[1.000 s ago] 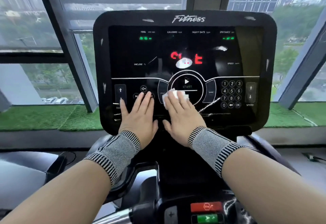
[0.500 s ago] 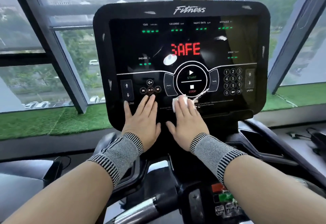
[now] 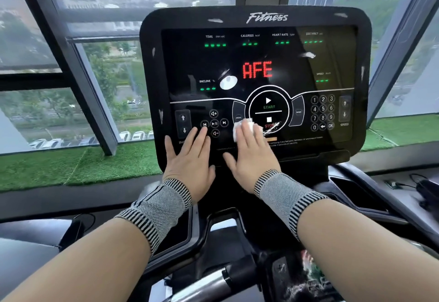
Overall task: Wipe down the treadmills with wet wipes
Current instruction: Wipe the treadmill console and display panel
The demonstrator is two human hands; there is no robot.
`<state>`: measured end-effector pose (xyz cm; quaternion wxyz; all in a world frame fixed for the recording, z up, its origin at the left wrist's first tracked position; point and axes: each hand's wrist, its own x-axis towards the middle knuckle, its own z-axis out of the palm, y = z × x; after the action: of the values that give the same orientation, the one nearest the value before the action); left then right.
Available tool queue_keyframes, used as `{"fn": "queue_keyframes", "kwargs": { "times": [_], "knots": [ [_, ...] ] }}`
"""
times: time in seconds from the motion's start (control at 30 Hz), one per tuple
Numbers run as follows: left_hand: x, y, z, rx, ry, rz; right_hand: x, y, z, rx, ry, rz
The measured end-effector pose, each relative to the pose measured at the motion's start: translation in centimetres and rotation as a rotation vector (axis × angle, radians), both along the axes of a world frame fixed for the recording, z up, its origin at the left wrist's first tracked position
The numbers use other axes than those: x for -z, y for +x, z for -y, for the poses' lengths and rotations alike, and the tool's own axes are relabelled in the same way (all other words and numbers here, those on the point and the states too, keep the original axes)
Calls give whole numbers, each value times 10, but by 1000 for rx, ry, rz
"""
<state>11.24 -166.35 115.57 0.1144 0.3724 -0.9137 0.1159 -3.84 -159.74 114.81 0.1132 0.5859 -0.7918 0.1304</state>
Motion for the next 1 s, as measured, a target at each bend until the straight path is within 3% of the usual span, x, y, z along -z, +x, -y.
{"fn": "queue_keyframes", "kwargs": {
  "times": [0.1,0.23,0.33,0.47,0.6,0.7,0.83,0.93,1.0],
  "knots": [
    [-2,2,5,-4,-1,-11,-2,3,9,-120,59,-113],
    [-7,3,9,-2,-15,-46,-18,-4,20,61,-69,3],
    [-11,4,13,-15,-15,-40,-19,0,23,-114,28,-137],
    [-14,3,15,-25,-14,-41,-30,-1,32,100,-110,35],
    [-16,4,18,-28,-22,-17,-29,12,35,-130,-9,-90],
    [-16,3,16,-29,-26,-24,-36,10,39,53,-113,37],
    [-15,6,19,-37,-38,-35,-31,18,39,-163,1,-99],
    [-14,6,19,-31,-38,-54,-32,15,35,-16,-90,15],
    [-13,8,18,-24,-35,-32,-20,19,29,-68,-40,-56]
  ]
}}
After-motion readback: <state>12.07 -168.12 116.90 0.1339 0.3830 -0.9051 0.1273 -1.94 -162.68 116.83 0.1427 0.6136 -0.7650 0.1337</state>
